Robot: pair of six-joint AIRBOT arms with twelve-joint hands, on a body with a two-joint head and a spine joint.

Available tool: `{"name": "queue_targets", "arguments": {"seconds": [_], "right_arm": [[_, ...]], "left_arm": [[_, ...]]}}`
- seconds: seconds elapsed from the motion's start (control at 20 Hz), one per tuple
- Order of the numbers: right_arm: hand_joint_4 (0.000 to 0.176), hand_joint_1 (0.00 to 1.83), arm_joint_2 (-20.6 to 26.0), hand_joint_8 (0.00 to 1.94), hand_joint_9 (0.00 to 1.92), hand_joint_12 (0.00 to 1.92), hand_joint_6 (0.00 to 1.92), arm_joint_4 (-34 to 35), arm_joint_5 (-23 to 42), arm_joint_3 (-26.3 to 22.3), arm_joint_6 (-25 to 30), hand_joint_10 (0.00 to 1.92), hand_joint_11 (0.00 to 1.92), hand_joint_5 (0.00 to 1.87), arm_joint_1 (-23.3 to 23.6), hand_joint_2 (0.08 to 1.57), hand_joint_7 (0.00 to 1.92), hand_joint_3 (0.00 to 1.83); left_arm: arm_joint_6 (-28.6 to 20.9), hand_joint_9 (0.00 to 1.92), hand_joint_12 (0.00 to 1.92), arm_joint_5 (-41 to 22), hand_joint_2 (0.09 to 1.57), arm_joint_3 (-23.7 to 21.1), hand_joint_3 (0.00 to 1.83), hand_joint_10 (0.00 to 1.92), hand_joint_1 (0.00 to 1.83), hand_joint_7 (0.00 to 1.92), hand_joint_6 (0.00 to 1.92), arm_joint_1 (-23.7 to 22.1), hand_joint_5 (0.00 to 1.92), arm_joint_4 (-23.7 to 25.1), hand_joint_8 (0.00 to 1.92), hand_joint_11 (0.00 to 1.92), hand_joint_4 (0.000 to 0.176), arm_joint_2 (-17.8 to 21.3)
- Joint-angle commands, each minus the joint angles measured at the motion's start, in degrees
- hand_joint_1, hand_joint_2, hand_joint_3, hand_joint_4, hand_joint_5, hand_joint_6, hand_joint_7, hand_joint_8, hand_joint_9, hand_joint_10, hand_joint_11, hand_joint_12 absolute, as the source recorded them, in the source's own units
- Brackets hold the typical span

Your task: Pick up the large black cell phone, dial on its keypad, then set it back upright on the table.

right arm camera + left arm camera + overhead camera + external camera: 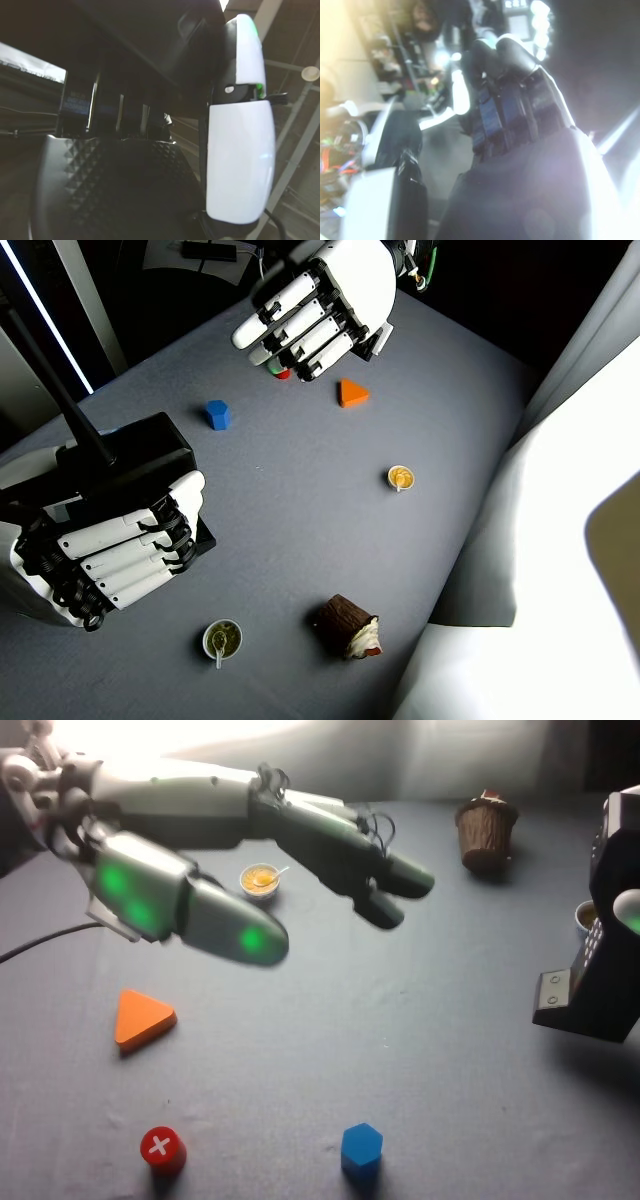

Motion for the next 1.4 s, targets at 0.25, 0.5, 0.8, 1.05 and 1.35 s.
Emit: {"name": "queue_targets", "arguments": {"seconds": [0.25,0.5,0.8,1.05,1.35], "right_arm": [[0.0,1.39,0.3,0.92,0.99,0.97,0.78,0.7,7.9,1.8,1.0,1.17,1.01,1.03,0.3,1.09,0.98,0.0],[0.0,1.38,-0.2,0.95,0.99,0.98,0.8,0.7,7.9,4.4,1.0,1.18,1.01,1.03,1.0,1.09,0.96,0.0],[0.0,1.38,-2.5,0.95,1.0,0.95,0.8,0.7,7.9,6.5,1.1,1.15,1.02,1.02,2.6,1.09,0.96,0.0],[0.0,1.38,-3.4,0.91,1.02,0.95,0.83,0.7,7.9,6.5,1.1,1.12,1.03,1.01,2.9,1.09,0.98,0.0],[0.0,1.39,-4.3,0.89,1.03,1.0,0.8,0.7,7.9,6.6,1.1,1.14,1.01,1.01,2.6,1.08,1.0,0.0]], "left_arm": [[-2.5,0.19,0.49,-0.4,1.21,-0.7,0.0,0.01,0.0,0.24,0.0,-0.3,0.23,-14.5,0.0,0.0,0.004,0.5],[-3.4,0.19,0.48,5.0,1.23,-3.6,0.0,0.01,0.0,0.24,0.01,2.9,0.22,-23.0,0.01,0.0,0.003,1.4],[-8.2,0.21,0.54,17.1,1.23,-5.5,0.0,0.01,0.0,0.27,0.0,3.3,0.23,-24.2,0.01,0.0,0.002,1.9],[-17.2,0.22,0.58,23.0,1.23,-5.6,0.0,0.01,0.0,0.27,0.0,3.2,0.24,-23.4,0.0,0.0,0.0,1.9],[-17.7,0.22,0.59,23.2,1.24,-5.8,0.0,0.01,0.0,0.28,0.0,3.3,0.25,-23.5,0.0,0.0,0.003,1.8]]}}
